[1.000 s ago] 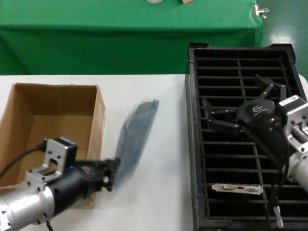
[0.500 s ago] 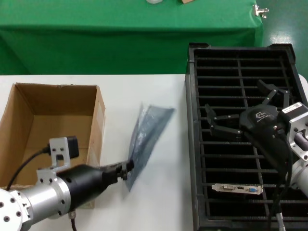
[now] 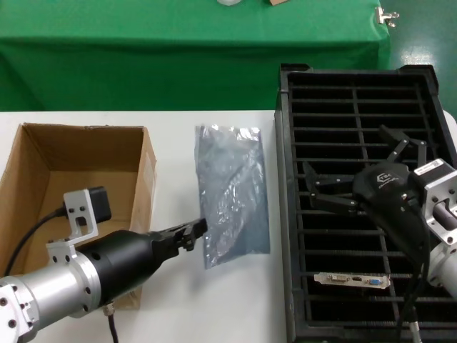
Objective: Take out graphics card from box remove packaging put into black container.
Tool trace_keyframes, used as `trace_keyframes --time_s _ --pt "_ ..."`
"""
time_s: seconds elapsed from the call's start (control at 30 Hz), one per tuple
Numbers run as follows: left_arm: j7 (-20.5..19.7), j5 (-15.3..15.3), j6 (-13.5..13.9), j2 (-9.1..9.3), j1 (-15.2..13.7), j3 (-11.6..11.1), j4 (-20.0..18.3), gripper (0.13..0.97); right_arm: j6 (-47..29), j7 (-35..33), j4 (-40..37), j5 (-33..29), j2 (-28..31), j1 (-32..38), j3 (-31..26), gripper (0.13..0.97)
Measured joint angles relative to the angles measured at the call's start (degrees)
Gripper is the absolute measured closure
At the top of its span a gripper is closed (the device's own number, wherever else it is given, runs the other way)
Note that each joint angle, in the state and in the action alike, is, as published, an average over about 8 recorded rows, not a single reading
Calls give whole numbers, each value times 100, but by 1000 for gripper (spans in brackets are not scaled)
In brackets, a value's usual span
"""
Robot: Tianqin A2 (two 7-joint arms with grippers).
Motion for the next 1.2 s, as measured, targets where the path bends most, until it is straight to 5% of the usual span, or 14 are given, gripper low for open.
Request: trace_keyframes --time_s 0.53,0.83,1.0,1.2 --pt "-68 367 -573 -449 1 592 539 930 -49 -97 22 19 7 -1 -62 129" --pt "557 385 -911 -833 138 737 -8 871 -52 -133 30 32 22 -20 -68 129" --pt "1402 215 -1509 -1168 300 592 -744 816 -36 -164 1 46 21 -11 -85 129" --pt "2970 378 -2979 -1742 541 580 -1442 696 -6 -202 -25 86 27 -3 -104 129"
